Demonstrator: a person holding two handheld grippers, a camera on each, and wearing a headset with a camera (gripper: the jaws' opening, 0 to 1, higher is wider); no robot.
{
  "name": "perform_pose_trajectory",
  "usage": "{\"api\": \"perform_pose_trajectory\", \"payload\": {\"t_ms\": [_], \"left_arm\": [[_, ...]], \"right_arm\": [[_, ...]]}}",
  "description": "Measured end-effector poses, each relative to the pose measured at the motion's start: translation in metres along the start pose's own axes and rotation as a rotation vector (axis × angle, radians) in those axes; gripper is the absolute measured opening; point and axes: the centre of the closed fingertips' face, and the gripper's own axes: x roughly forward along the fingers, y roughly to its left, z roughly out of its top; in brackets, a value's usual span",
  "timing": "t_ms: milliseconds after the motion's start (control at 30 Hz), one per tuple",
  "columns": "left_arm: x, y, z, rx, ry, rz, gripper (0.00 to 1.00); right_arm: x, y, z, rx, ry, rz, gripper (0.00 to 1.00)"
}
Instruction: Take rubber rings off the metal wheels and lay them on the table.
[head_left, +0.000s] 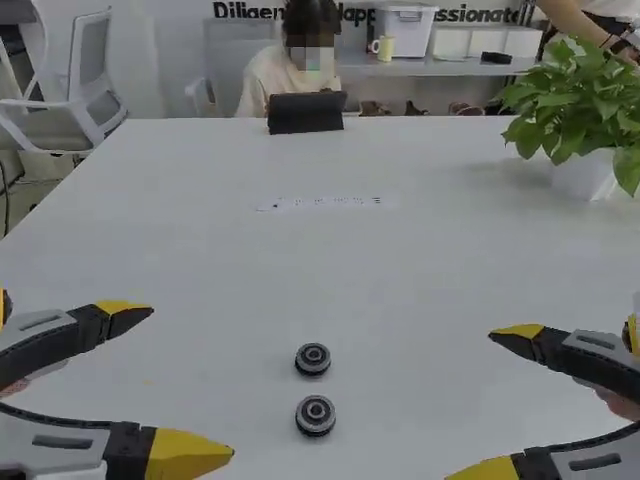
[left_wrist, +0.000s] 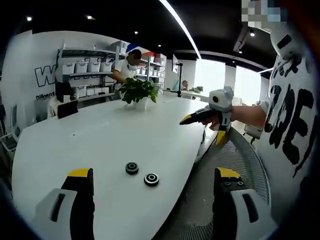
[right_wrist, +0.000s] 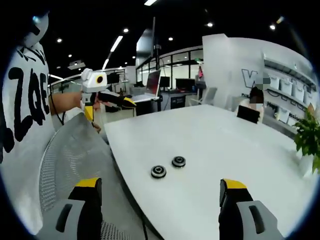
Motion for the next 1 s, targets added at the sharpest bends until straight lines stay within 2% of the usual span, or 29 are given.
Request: {"api": "perform_pose_trajectory", "payload": {"t_ms": [1000], "left_arm": [[0.0007,0.0022,0.0025,0.002,-0.006,-0.001,0.99]], "right_arm": [[0.0007,-0.0052,0.0003,-0.011,-0.003,-0.006,0.99]]}}
